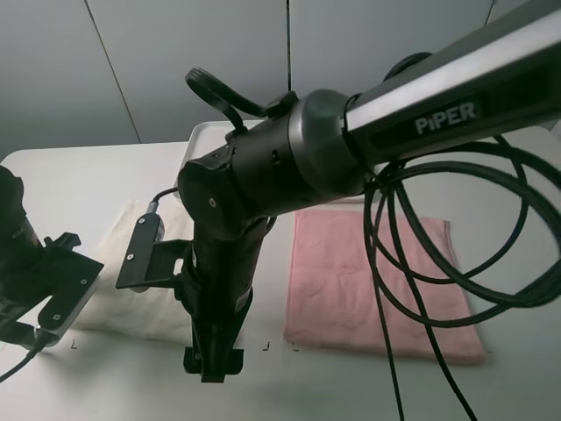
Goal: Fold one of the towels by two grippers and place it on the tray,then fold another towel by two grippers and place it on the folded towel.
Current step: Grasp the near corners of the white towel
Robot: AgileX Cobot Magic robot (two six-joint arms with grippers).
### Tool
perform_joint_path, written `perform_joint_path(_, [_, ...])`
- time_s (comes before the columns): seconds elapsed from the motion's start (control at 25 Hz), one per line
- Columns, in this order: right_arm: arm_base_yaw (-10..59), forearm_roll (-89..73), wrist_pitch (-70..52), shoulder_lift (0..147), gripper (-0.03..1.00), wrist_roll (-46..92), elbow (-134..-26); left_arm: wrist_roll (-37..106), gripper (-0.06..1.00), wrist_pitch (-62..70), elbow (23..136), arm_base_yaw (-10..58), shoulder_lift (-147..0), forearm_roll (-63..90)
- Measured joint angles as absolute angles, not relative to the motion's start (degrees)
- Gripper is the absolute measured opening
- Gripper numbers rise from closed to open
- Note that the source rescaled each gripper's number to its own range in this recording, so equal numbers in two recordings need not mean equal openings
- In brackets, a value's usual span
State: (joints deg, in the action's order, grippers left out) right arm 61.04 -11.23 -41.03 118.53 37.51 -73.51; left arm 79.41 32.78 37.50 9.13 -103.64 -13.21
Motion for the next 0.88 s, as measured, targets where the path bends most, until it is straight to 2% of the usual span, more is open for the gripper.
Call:
perform_joint_path(0.8, [63.5,-6.6,-41.8,124.6,1.00,31.2,-75.3,78.2,0.99,31.3,37.5,9.1,-103.8,-14.9])
perform_joint_path(0.88, [63.5,-5.5,-41.7,124.7,0.95,30.3,-75.3,78.2,0.99,31.3,37.5,9.1,-103.8,-14.9])
